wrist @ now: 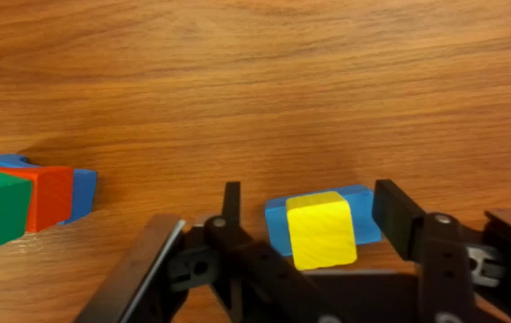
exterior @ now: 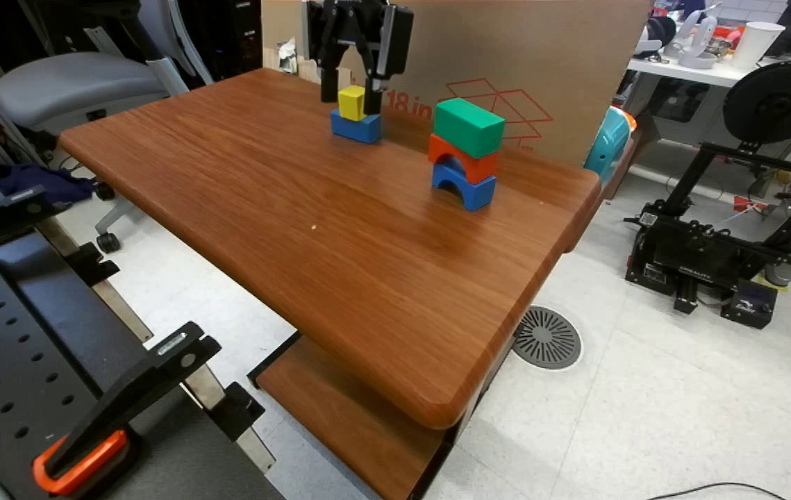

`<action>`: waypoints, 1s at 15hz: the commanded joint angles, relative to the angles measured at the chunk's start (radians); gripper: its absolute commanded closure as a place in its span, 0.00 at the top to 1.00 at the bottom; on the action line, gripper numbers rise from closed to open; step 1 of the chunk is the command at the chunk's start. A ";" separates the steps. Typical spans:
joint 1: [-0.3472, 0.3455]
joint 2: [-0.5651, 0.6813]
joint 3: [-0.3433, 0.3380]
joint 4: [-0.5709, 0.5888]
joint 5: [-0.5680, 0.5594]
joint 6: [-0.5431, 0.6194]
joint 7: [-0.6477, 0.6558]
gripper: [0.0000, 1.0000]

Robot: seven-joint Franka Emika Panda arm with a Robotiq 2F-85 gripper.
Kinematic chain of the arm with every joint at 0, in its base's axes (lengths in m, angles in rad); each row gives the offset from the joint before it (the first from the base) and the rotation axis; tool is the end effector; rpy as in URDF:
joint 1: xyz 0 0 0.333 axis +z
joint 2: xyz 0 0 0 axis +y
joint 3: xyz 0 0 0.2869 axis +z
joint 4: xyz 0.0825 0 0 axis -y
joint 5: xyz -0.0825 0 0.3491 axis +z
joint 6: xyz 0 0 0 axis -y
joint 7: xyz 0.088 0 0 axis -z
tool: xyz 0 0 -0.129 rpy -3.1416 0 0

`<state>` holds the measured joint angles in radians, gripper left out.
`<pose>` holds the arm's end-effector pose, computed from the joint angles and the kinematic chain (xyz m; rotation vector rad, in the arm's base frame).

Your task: Put the yellow block on top of the stack of blocks

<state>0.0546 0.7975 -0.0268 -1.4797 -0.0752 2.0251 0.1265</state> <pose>0.6352 0.0137 0.1641 3.0158 -0.0776 -0.3713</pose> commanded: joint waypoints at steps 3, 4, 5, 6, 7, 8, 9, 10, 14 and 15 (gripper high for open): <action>0.009 0.013 -0.013 0.042 -0.021 -0.033 -0.005 0.31; 0.008 0.008 -0.012 0.038 -0.019 -0.033 -0.008 0.23; 0.005 -0.003 -0.011 0.028 -0.017 -0.026 -0.010 0.15; 0.004 -0.011 -0.010 0.019 -0.015 -0.020 -0.013 0.08; 0.000 -0.027 -0.007 0.003 -0.010 -0.016 -0.018 0.08; -0.003 -0.040 -0.005 -0.009 -0.008 -0.011 -0.023 0.08; -0.004 -0.063 -0.004 -0.033 -0.007 -0.001 -0.027 0.08; -0.005 -0.083 -0.003 -0.053 -0.005 0.008 -0.029 0.08; -0.025 -0.222 0.008 -0.189 0.019 0.071 -0.049 0.08; -0.033 -0.255 0.009 -0.218 0.030 0.079 -0.049 0.08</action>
<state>0.0484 0.6794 -0.0300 -1.5549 -0.0728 2.0523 0.1063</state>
